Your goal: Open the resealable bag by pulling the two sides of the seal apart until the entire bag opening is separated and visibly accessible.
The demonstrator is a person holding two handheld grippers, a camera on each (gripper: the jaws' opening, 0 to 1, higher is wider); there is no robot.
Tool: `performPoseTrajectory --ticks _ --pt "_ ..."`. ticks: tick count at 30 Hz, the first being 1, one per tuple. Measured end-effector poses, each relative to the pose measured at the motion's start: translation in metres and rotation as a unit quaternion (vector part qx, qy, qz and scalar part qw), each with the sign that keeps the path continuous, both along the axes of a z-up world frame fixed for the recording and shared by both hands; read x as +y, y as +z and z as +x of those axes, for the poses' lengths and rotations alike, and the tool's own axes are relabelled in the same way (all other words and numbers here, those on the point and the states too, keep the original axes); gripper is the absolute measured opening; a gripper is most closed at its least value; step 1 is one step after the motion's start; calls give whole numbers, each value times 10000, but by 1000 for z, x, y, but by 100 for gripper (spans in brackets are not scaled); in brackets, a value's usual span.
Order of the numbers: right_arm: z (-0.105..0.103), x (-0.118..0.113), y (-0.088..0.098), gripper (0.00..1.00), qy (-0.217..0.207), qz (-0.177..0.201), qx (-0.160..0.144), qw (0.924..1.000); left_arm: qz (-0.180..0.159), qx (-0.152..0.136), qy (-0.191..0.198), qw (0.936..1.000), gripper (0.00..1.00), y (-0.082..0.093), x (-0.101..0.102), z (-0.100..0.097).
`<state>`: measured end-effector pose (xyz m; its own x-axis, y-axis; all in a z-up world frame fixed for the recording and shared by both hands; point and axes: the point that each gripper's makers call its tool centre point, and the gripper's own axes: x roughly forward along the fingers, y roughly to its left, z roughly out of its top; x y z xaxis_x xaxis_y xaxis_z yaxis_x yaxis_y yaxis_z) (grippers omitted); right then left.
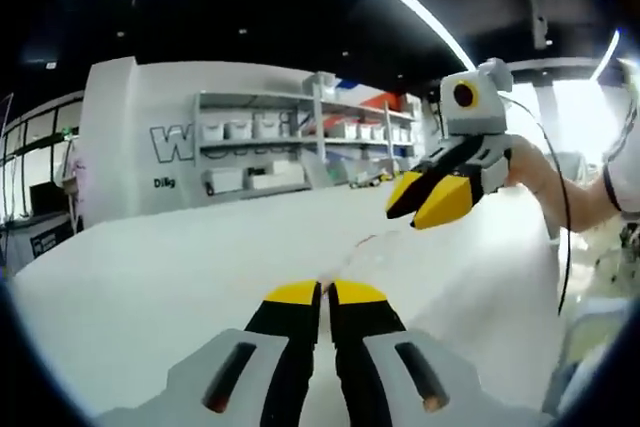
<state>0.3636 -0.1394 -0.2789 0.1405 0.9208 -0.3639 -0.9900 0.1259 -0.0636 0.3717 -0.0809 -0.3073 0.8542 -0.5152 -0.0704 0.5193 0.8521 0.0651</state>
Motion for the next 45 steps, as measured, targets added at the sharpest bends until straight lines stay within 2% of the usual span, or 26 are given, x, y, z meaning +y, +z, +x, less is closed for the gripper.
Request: performPoseTrajectory --ticks 2,3,8,10,16,21,36,45 --pt "0 5 0 11 73 97 267 9996 -47 61 -113 9999 9 0 1 -2" --pt "1 6 -1 11 75 83 293 9995 -44 75 -121 9999 10 -1 2 -2" --pt "4 8 -11 9 31 -23 263 9996 209 177 -151 9995 14 -9 3 -5" --pt "5 8 -12 8 48 -36 362 9993 236 187 -178 9994 14 -10 2 -6" --pt "-2 12 -20 8 291 -281 445 9982 406 242 -295 9984 16 -14 -1 -10" --pt "-9 14 -25 8 498 -435 501 9966 405 236 -258 9986 16 -13 1 -10" --pt "-7 17 -23 7 560 -405 504 9963 396 213 -254 9987 16 -12 0 -12" --pt "-8 21 -31 4 691 -771 323 9941 414 203 -276 9986 16 -12 -1 -12"
